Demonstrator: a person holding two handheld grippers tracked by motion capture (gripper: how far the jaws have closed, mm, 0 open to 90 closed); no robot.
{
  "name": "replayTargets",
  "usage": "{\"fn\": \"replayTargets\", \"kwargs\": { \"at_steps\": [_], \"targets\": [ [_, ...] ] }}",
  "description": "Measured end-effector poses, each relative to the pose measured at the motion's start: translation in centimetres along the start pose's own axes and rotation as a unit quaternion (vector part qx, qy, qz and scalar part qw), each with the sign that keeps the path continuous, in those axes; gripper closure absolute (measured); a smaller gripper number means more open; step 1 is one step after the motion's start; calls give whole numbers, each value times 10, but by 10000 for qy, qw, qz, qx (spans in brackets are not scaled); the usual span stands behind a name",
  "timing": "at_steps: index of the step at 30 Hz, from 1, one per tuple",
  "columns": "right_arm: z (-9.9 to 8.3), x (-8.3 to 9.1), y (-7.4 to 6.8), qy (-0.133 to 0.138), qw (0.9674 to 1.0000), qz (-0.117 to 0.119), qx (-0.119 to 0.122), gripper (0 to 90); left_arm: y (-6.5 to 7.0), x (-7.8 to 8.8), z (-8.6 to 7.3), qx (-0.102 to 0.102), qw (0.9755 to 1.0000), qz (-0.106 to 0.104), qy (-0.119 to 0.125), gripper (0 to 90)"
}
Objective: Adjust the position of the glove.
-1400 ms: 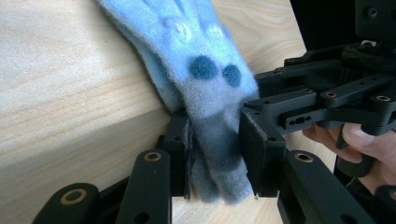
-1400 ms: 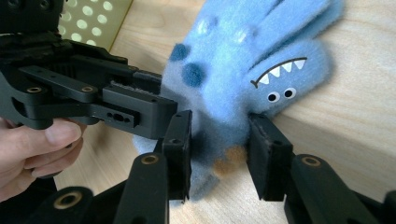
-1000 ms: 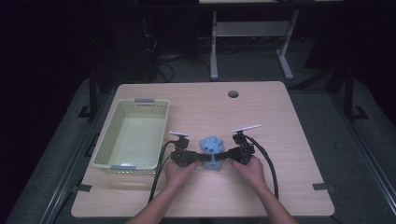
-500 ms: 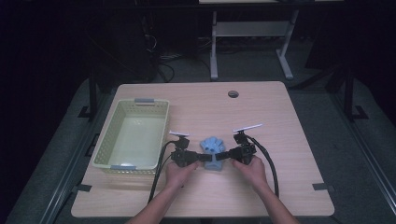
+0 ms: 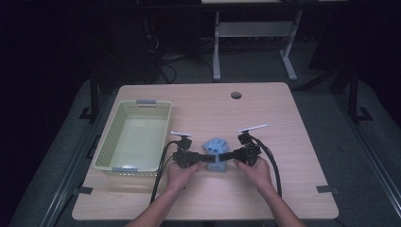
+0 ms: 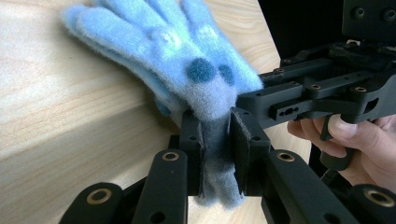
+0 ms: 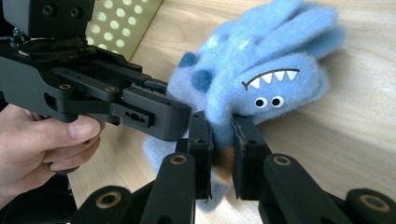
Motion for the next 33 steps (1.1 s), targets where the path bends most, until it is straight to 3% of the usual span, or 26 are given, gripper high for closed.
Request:
{"fn": "replayTargets", "kwargs": {
  "at_steps": [33],
  "targets": [
    [26, 18, -36, 270, 9990, 91, 337, 799, 27, 37, 23, -336, 9991, -82, 235, 756]
  ]
}}
Point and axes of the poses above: each handheld gripper's, and its own axes: x roughly backward along the jaws, z roughly out of its top, y roughly to its right, the point moved 2 cm from there along -x, roughly forward along the jaws, and after that the axes turned 3 degrees about y, right-handed, at the moved point
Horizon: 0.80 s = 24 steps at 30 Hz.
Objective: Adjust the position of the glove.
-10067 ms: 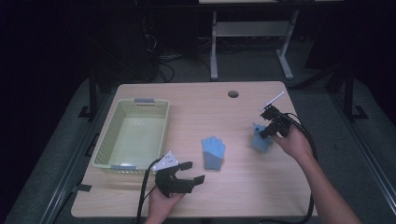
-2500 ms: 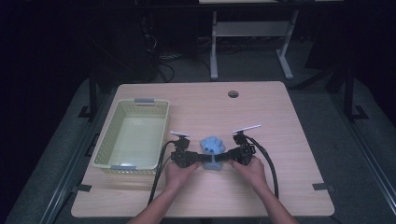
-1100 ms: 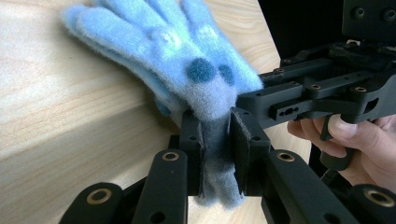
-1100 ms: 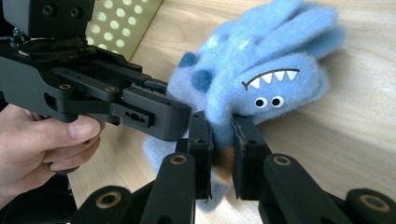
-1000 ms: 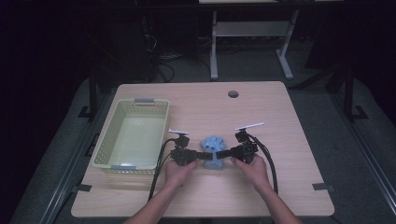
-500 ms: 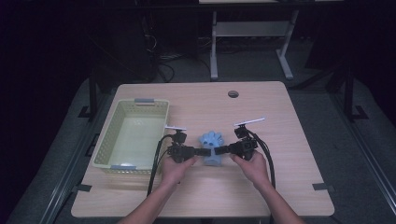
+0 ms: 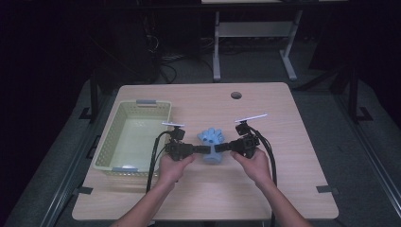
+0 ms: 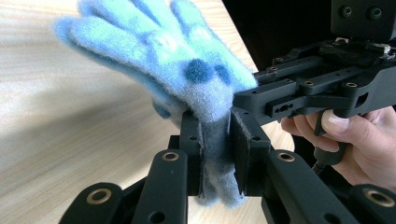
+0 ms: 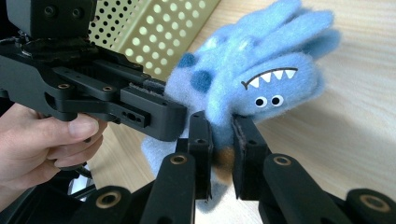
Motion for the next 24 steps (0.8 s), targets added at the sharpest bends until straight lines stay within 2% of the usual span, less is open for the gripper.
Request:
{"fn": "replayTargets", "kwargs": {
  "at_steps": [8, 11, 15, 24],
  "targets": [
    [9, -2, -10, 12, 10000, 37, 84, 799, 2, 13, 7, -27, 10000, -31, 56, 756],
    [13, -2, -15, 18, 9999, 44, 109, 798, 1, 19, 10, -97, 9999, -63, 77, 757],
    [18, -4, -20, 23, 9998, 53, 171, 799, 0, 26, 13, -72, 9999, -102, 105, 757],
    [28, -12, -32, -14, 9996, 107, 257, 798, -1, 43, 18, -96, 9998, -64, 172, 758]
  ]
}}
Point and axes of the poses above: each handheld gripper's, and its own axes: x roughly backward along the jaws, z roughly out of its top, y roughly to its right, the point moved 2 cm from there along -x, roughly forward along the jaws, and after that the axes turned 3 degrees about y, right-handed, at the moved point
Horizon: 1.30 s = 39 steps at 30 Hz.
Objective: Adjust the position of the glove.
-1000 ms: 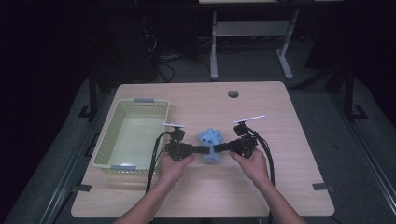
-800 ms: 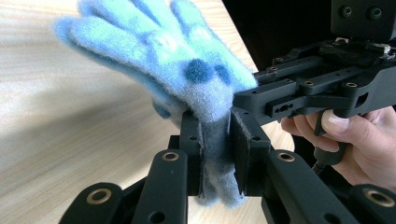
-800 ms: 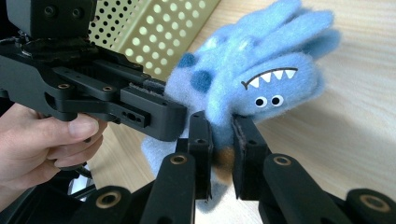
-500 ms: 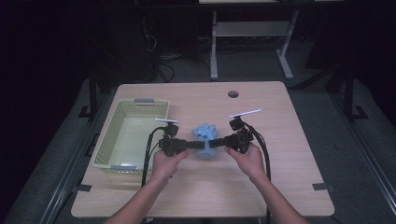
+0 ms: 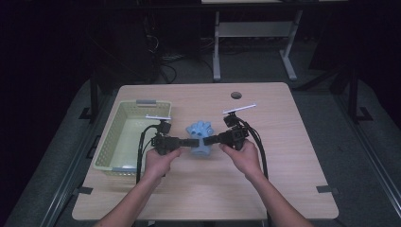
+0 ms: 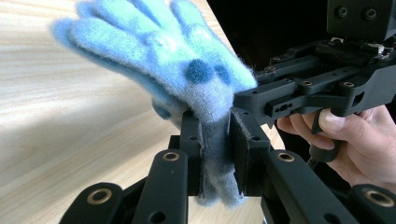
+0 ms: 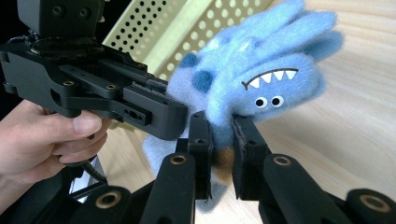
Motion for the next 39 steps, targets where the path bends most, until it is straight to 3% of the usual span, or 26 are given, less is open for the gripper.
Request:
{"fn": "replayTargets", "kwargs": {
  "at_steps": [17, 39],
  "targets": [
    [19, -12, -21, -60, 9998, 33, 161, 798, -3, 26, 8, -17, 9999, 21, 130, 759],
    [42, -42, -46, -87, 9991, 214, 369, 798, -16, 68, 17, -1, 9995, 129, 300, 762]
  ]
}}
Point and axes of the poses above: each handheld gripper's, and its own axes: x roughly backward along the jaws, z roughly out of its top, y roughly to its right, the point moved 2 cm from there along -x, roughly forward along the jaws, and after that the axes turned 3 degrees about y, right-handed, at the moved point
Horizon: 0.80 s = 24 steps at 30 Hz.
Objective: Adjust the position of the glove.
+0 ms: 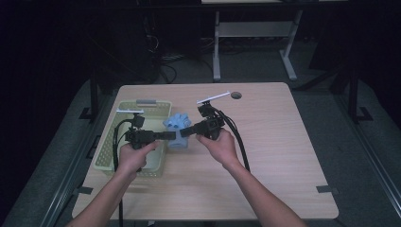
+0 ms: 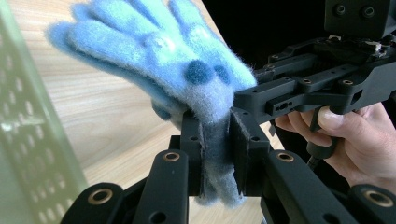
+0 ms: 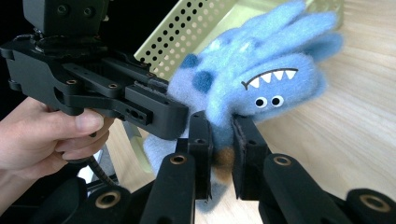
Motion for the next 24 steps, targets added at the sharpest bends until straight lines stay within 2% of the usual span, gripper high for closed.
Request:
{"fn": "replayTargets", "kwargs": {
  "at_steps": [24],
  "targets": [
    [18, -37, -20, -59, 9998, 184, 14, 793, -22, 39, 6, 78, 9999, 78, 79, 766]
  ]
}}
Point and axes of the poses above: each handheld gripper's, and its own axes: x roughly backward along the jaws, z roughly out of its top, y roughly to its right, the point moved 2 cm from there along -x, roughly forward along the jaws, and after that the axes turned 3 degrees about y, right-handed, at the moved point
